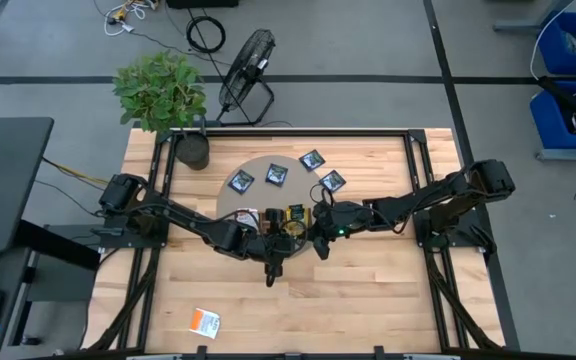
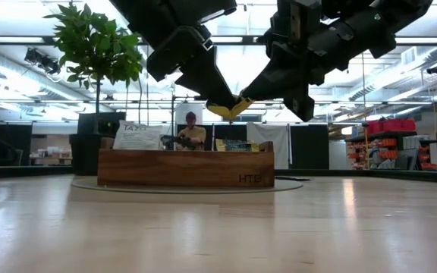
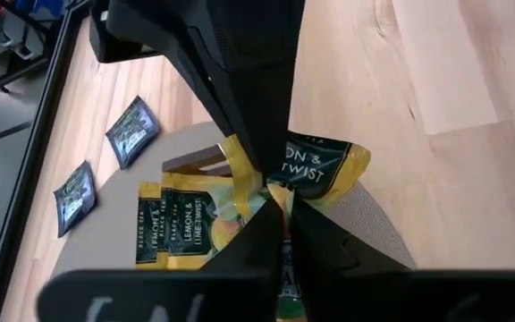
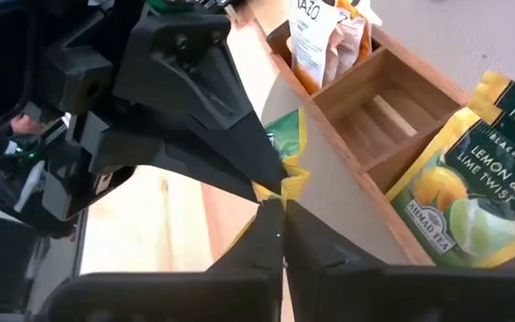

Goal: Pick & Place Tea
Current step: Put the yellow tea bag into the right compartment of the wooden organizer

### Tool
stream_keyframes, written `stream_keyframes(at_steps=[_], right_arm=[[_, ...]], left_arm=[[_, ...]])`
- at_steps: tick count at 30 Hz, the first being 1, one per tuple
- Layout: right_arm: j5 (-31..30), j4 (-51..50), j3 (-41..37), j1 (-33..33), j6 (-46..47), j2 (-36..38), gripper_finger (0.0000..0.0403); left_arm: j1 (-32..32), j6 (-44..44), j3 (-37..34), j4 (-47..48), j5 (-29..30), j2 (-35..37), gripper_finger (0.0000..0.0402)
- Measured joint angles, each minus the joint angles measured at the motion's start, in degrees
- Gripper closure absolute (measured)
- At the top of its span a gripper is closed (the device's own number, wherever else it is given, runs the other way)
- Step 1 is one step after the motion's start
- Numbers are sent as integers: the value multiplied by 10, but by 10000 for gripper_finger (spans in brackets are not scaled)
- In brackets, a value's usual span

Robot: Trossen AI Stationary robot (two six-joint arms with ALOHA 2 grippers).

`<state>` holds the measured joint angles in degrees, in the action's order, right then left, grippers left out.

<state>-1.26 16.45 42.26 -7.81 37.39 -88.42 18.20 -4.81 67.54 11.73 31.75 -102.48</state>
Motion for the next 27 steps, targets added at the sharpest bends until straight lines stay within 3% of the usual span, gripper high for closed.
stream_keyframes(at_steps=[8,13,17,21,27], right_arm=[[-18,-54,0,0,-45,12,401],[-26,-102,0,-1,-148,48,402],[-26,-137,0,-1,-246,78,402],[-30,-156,0,-1,-302,97,402],[-45,-191,0,-2,-383,102,403]], left_arm=[[18,20,1,27,-17,0,292],[21,70,1,41,-24,2,232],[28,87,1,30,-51,3,210],[35,82,-29,-59,-86,3,205],[53,58,-89,-196,-85,3,204]])
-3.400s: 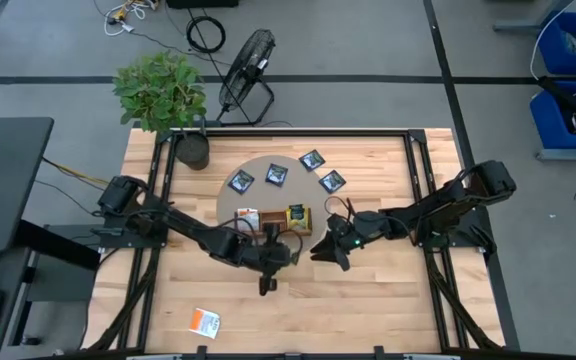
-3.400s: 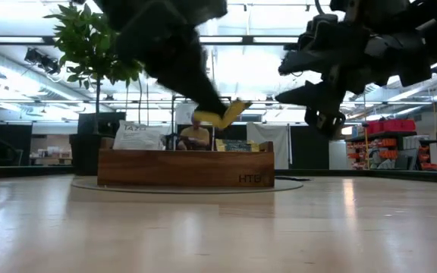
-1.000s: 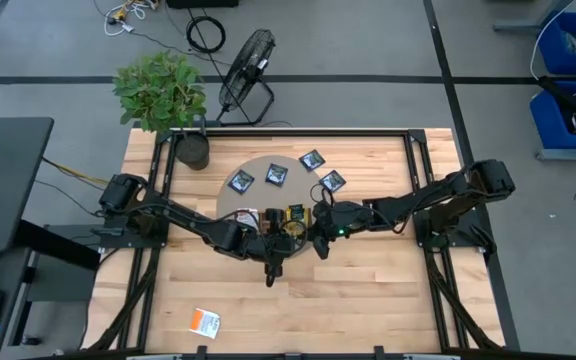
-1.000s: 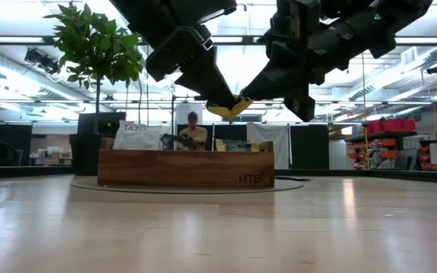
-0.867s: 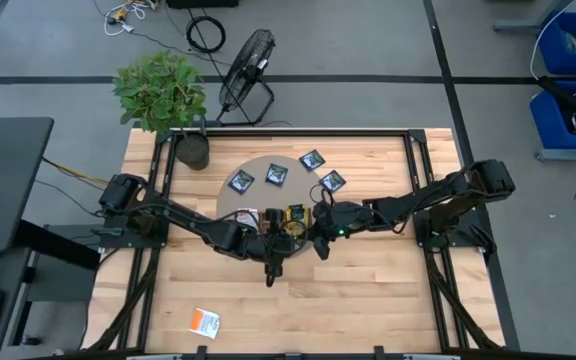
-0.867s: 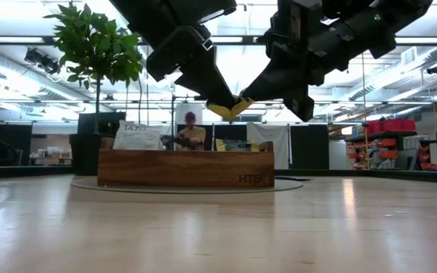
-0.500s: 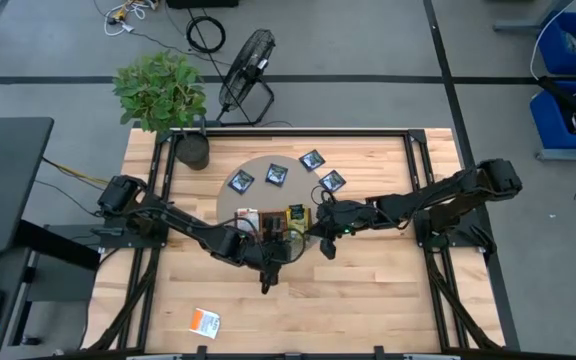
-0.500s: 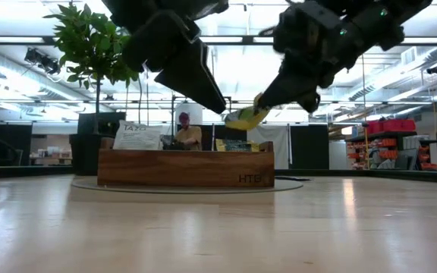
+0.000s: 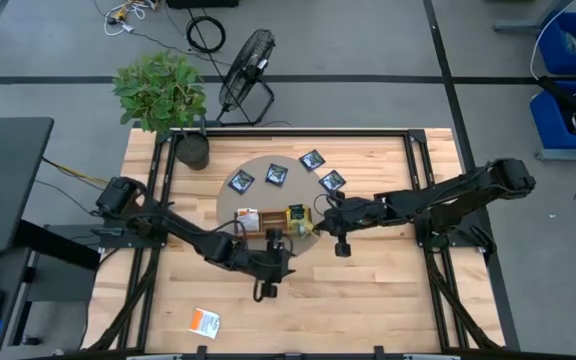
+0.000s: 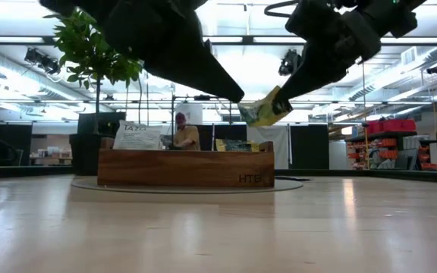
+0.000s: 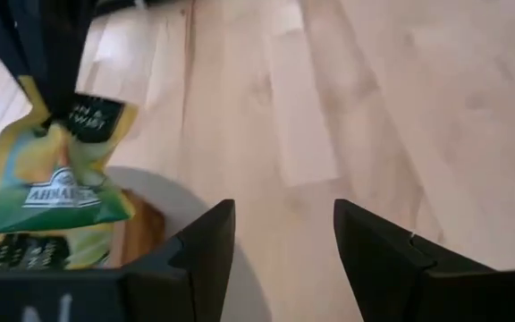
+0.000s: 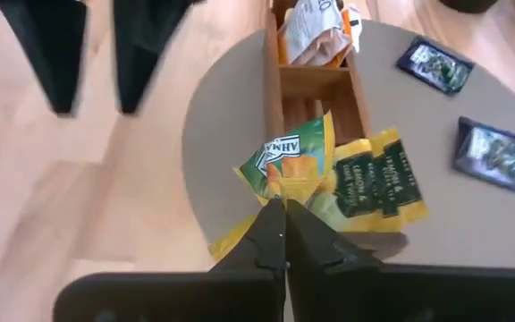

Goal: Pick & Place Tea
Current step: Put the yellow tea bag into the right compartment of the wooden organizer

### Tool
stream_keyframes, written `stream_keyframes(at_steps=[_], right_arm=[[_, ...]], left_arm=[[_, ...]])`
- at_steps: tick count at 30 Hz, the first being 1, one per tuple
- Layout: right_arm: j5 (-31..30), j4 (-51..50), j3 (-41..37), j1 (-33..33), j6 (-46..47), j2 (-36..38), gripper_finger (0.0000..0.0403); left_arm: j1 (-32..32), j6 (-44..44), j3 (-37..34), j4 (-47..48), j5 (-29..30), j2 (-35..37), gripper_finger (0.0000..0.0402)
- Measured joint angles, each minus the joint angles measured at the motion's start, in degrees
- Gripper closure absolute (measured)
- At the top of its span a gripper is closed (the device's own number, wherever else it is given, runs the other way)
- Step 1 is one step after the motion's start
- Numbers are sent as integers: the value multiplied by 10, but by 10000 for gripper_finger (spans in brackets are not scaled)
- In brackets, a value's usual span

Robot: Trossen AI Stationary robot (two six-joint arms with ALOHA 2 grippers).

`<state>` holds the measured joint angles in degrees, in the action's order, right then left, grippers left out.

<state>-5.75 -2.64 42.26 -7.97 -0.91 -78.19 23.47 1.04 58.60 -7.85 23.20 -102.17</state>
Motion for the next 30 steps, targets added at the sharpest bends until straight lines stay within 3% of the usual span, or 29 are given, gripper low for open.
stream_keyframes(at_steps=[4,12,21,30], right_arm=[[-25,-6,4,0,-60,0,403],[-62,-67,63,0,-142,-1,403],[-89,-68,70,6,-260,-4,403],[-78,-127,128,18,-328,-49,403]], left_arm=[[14,0,-38,-95,-1,12,204],[34,-22,-195,-326,-5,88,204],[37,-28,-327,-386,-2,218,204],[37,-42,-384,-407,-2,286,204]])
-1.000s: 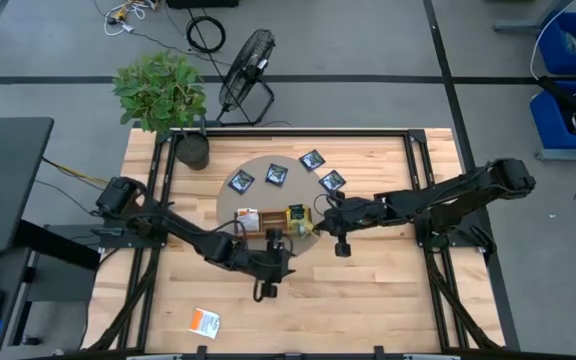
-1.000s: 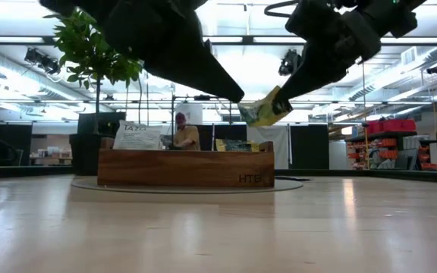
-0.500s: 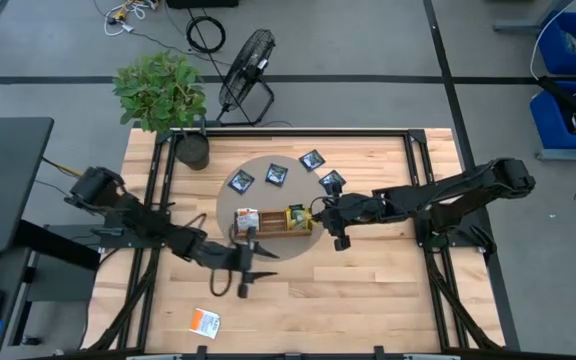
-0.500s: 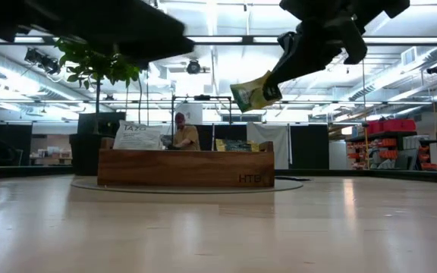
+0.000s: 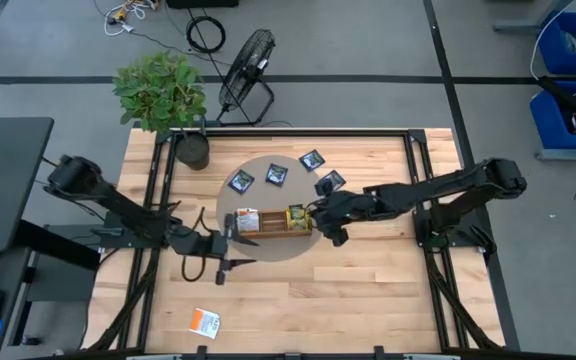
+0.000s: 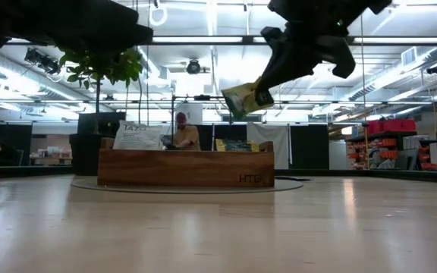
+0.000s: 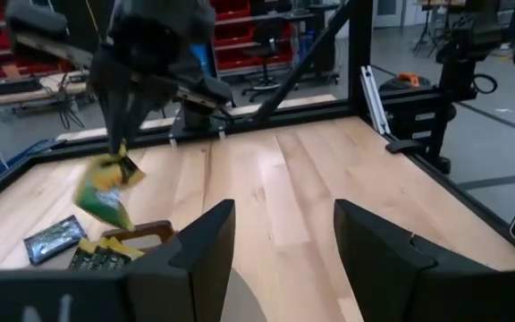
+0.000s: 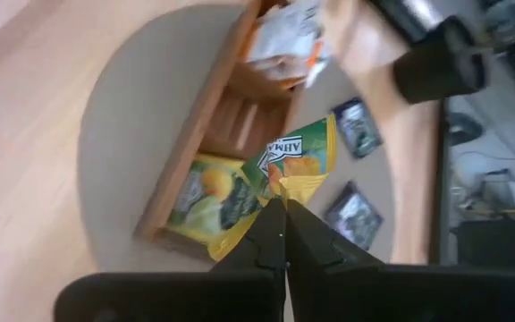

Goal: Pick & Place Tea
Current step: Put the yellow tea bag into the right compartment of the wooden organizer

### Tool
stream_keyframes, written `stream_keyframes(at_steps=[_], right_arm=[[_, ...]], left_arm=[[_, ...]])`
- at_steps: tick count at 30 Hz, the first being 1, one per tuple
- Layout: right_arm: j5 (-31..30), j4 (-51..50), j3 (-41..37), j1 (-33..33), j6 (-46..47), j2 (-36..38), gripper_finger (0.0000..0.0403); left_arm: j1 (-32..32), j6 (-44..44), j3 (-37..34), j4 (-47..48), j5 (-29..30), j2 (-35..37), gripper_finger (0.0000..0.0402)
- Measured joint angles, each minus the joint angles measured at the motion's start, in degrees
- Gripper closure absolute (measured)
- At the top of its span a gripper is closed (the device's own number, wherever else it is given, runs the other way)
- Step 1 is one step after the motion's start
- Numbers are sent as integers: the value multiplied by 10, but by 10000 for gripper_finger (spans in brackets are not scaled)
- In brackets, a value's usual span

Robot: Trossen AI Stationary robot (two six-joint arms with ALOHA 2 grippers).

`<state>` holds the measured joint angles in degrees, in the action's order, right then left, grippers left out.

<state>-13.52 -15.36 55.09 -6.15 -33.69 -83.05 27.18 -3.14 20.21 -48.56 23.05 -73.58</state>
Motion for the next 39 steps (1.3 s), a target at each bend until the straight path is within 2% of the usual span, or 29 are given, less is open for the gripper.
stream_keyframes(at_steps=[8,15,22,31,35,39], right_arm=[[11,-161,118,4,-49,-86,403],[11,-236,192,12,-116,-152,403],[31,-307,237,12,-164,-194,403],[47,-277,240,19,-227,-199,403],[97,-274,240,32,-216,-199,403],[98,-279,240,38,-200,-199,403]], left_arm=[[-1,-44,-2,10,2,24,204],[-6,-55,-8,24,4,33,204],[-9,-24,-32,21,3,51,204],[-3,-33,-33,14,0,59,204],[-3,-35,-33,12,0,59,204],[-3,-35,-33,12,0,59,204]])
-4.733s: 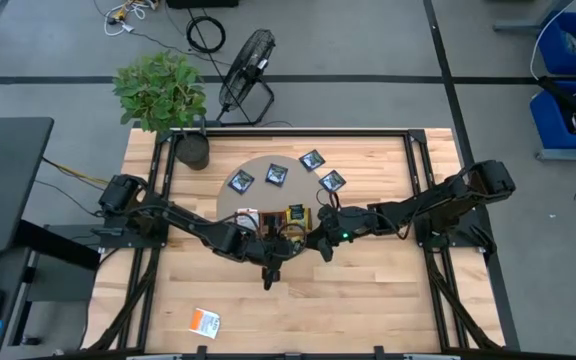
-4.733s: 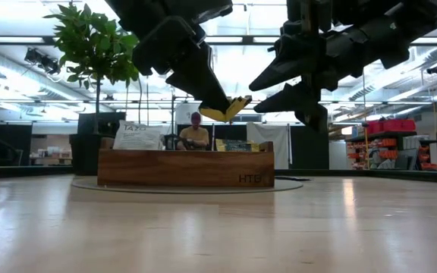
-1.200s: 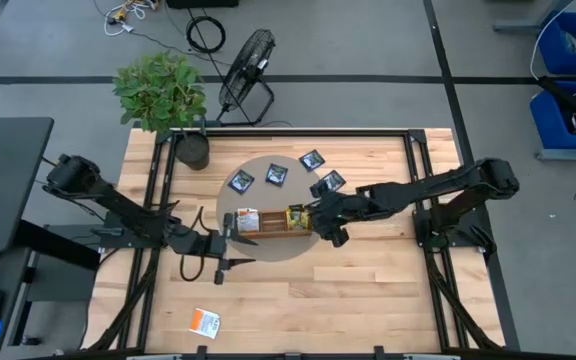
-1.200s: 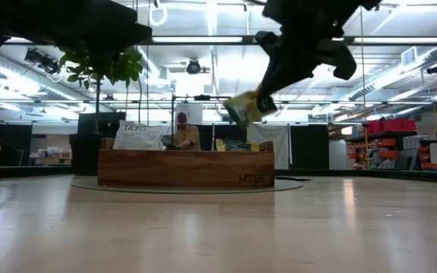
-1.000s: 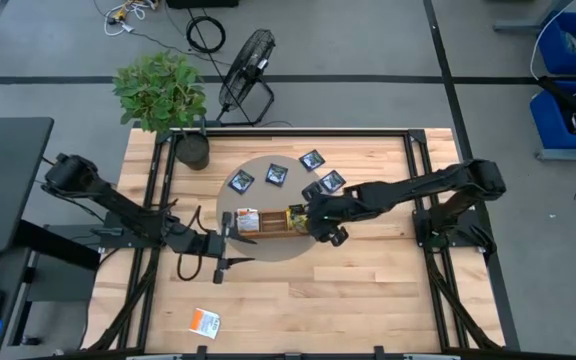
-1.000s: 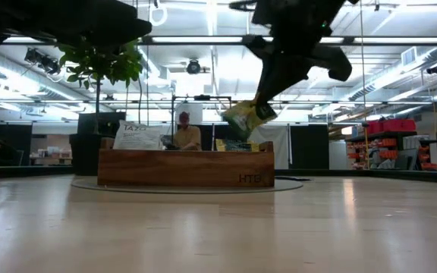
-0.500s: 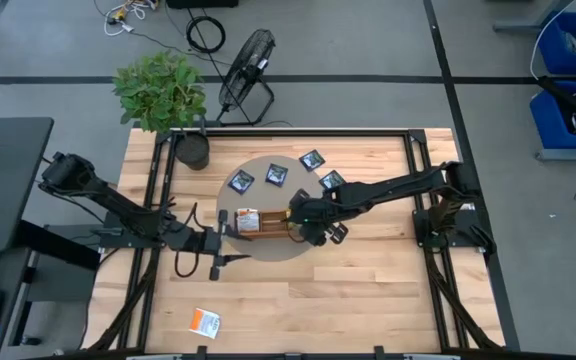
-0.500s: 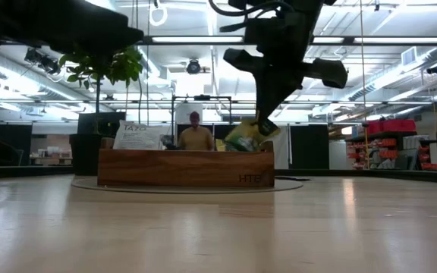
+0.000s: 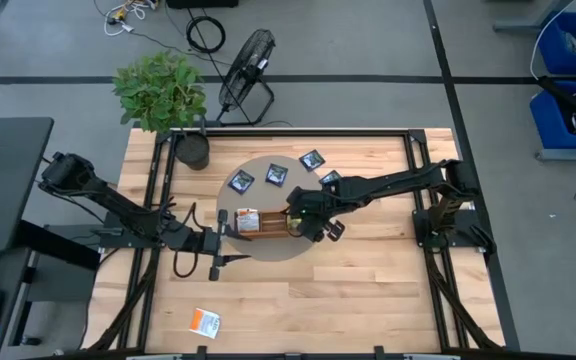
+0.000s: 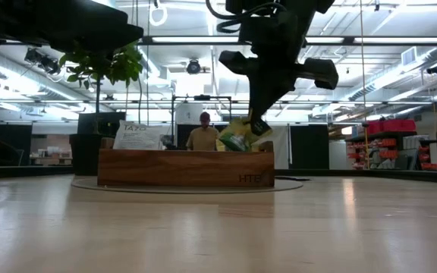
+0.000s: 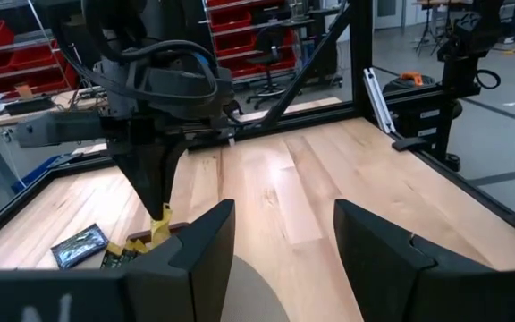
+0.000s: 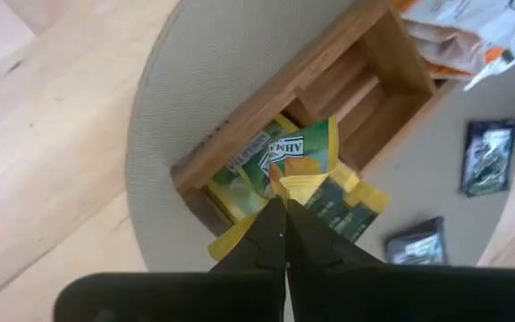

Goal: Pick & Place Tea
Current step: Put the yellow tea bag into the right compartment of the wooden organizer

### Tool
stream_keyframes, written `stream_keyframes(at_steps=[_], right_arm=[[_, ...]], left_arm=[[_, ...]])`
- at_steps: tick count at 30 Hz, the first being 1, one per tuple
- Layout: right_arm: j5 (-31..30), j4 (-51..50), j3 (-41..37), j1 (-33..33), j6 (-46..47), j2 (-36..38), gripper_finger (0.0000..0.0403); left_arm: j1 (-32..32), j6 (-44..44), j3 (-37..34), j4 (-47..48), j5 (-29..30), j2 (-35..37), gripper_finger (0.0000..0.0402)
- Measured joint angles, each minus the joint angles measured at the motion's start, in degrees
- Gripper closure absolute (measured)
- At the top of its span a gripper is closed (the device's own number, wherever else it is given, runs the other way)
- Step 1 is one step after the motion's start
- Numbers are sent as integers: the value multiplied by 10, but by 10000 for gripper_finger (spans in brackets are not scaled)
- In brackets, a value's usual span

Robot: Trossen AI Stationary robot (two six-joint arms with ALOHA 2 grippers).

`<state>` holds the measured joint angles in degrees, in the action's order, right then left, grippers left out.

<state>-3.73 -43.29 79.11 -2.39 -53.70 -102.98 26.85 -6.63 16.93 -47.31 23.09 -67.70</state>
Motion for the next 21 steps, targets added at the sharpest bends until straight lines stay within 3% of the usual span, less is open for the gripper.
stream_keyframes(at_steps=[13,21], right_arm=[[-18,-8,0,4,37,-8,399],[-25,8,0,4,33,-12,321]], left_arm=[[0,15,0,0,0,0,204],[0,16,0,5,-1,0,204]])
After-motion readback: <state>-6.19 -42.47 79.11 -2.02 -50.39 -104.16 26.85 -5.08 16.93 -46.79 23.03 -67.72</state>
